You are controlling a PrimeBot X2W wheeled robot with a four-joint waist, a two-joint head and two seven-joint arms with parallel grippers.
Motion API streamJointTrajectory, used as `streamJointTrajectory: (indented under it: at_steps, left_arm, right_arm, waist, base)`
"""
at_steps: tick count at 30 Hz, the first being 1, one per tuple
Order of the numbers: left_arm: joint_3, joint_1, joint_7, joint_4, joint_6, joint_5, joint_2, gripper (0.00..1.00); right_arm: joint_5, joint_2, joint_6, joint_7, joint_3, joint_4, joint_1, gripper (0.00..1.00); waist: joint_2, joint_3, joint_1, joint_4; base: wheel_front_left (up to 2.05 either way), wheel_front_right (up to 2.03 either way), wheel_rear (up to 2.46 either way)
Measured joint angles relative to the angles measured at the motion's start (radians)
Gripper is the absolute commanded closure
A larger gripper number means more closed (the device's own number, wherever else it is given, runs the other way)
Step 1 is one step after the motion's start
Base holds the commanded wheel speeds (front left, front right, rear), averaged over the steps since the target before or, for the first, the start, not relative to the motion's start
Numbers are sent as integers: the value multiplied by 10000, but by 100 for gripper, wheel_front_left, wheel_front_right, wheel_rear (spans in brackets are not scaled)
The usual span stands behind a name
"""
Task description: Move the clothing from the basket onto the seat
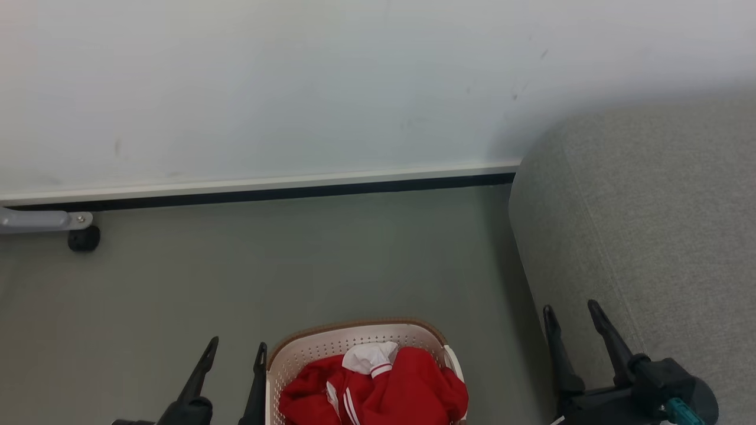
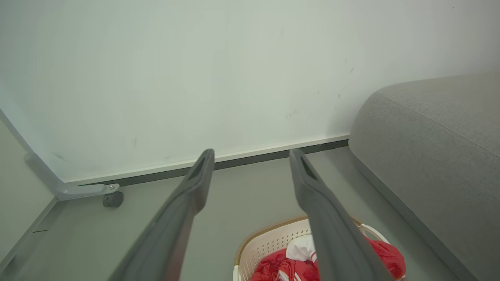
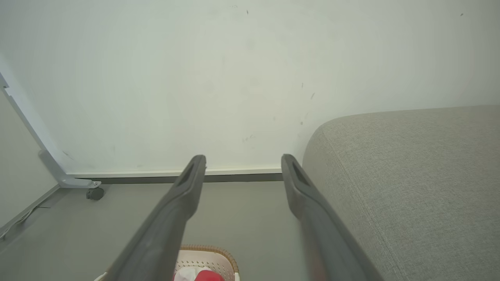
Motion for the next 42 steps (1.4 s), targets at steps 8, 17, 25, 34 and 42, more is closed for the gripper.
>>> streamJointTrajectory:
  at_steps: [8, 17, 25, 34, 42]
  left_arm:
    - [-552, -768, 0, 840, -341, 318, -125, 0]
    - [-1112, -1836, 0, 1887, -568, 506, -351, 0]
    - [-1730, -2636, 0, 2849, -792, 878, -485, 0]
    - [-2182, -3833, 134, 3743, -1051, 966, -587, 0]
    - [-2754, -4873, 222, 4412, -1221, 1181, -625, 0]
  right_arm:
    - [-157, -171, 0, -2, -288, -307, -732, 0]
    - [-234, -301, 88, -73, -472, -616, -1779, 0]
    - [-370, -324, 178, -73, -477, -892, -2765, 0]
    - [-497, -328, 205, -77, -861, -1676, -3749, 0]
    - [-671, -474, 205, -77, -1214, -2134, -4213, 0]
  waist:
    - [1, 975, 1, -134]
    - [1, 2124, 2, -368]
    - [2, 3159, 2, -647]
    - [2, 4335, 1, -1014]
    - [2, 5400, 1, -1258]
  base:
    - [0, 0, 0]
    - [0, 0, 0]
    - [0, 0, 0]
    - [0, 0, 0]
    - [0, 0, 0]
